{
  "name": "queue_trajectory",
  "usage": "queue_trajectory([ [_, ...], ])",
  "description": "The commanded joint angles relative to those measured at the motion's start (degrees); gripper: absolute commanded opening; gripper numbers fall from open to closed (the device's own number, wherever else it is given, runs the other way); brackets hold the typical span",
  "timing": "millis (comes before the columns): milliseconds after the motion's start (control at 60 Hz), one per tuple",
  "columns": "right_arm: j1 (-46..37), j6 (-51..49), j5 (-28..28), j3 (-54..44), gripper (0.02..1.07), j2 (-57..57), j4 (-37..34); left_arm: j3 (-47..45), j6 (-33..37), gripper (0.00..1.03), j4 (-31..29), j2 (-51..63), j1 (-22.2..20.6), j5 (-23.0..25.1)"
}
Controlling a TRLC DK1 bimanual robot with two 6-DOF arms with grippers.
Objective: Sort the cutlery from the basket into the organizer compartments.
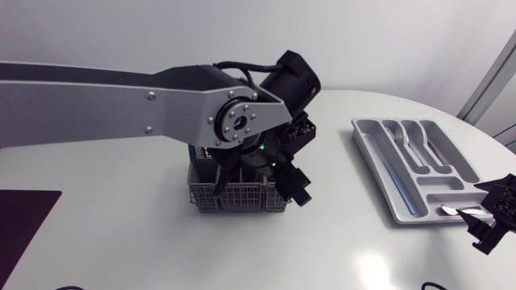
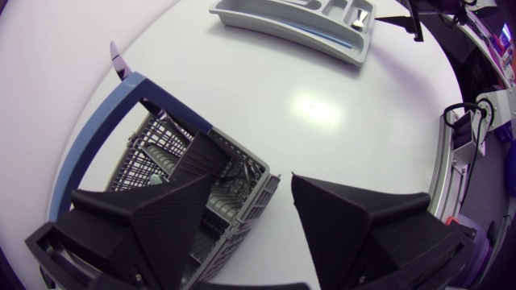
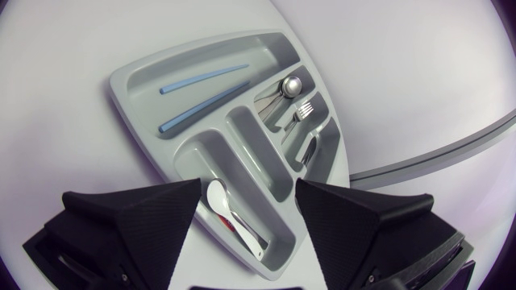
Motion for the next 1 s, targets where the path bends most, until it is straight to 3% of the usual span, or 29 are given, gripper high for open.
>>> queue_trajectory([
  [0, 0.6, 1.4, -0.8, -1.8, 0.89, -2.7, -1.7, 2.1, -1.0, 0.44, -0.1, 1.9, -1.1, -1.3],
  [83, 0.8, 1.6, -1.1, -2.7, 0.89, -5.2, -3.2, 2.6, -1.2, 0.36, -0.1, 2.5, -1.5, -3.1],
  [367, 2.2, 2.4, -1.8, -4.3, 0.91, -12.5, -9.0, 3.5, -2.1, 0.36, -0.1, 4.9, -2.6, -7.9],
  [983, 4.4, 3.1, -1.7, -7.0, 0.92, -19.6, -12.6, 4.8, -1.9, 0.33, -0.1, 8.0, -2.3, -9.0],
])
